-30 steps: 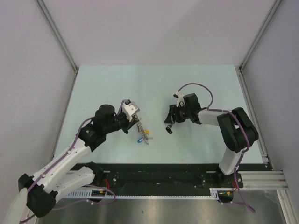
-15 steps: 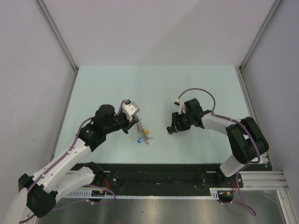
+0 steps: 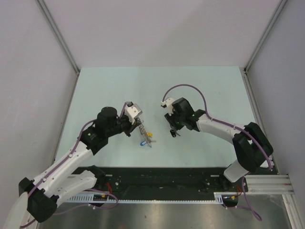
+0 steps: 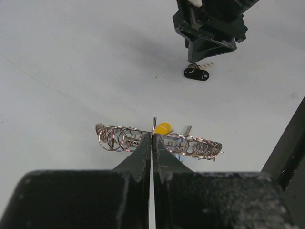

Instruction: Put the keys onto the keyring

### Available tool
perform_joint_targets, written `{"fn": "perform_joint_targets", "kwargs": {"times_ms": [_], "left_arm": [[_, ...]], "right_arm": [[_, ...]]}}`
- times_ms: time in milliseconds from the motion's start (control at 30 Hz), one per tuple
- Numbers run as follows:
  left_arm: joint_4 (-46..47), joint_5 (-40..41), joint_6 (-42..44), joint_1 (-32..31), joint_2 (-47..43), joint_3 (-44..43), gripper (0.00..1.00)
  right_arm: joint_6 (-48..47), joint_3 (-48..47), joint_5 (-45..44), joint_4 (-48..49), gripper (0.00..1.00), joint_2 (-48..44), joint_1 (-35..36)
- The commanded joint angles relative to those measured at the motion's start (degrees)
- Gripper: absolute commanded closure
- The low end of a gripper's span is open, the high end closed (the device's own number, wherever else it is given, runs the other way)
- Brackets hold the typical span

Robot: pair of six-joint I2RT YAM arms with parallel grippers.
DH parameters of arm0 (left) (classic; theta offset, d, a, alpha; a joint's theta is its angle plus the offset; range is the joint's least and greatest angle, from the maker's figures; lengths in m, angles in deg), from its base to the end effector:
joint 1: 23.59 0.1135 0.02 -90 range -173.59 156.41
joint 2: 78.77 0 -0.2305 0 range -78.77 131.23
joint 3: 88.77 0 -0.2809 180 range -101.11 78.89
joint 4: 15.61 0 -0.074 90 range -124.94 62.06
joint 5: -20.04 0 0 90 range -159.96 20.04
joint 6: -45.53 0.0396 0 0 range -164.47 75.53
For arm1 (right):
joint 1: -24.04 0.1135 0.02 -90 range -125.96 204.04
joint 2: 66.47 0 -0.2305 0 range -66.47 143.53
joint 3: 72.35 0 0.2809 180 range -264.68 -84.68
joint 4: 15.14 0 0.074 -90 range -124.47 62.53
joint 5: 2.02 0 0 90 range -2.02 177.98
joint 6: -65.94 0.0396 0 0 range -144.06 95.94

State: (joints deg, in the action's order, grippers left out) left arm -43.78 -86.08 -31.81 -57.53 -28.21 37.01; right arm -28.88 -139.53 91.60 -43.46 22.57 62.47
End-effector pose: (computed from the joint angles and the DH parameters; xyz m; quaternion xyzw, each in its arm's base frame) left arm 0.2061 -0.1520 0.2630 0.3991 0.7349 -0.2148 0.5046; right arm 0.2723 0.2192 0.1522 -0.3563 0.8697 0.1268 0.3173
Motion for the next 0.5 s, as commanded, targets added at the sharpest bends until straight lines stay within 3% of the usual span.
{"fn": "perform_joint_targets", "kwargs": {"times_ms": [0, 133, 467], "left_arm": [[1.5, 1.2, 1.5, 0.4, -2.0, -0.3, 1.00], [0.5, 2.9, 2.1, 0.5, -2.3, -0.5, 1.00], [0.2, 4.2, 2.3, 0.6, -2.7, -0.5, 1.00]], "right_arm": [[-9.8, -5.8, -9.6, -4.0, 0.65, 4.5, 3.5], [-12.8, -9.3, -10.6, -7.3, 0.72, 8.3, 5.1], [-15.9, -13.9, -10.3, -14.1, 0.76, 14.8, 6.7]]}}
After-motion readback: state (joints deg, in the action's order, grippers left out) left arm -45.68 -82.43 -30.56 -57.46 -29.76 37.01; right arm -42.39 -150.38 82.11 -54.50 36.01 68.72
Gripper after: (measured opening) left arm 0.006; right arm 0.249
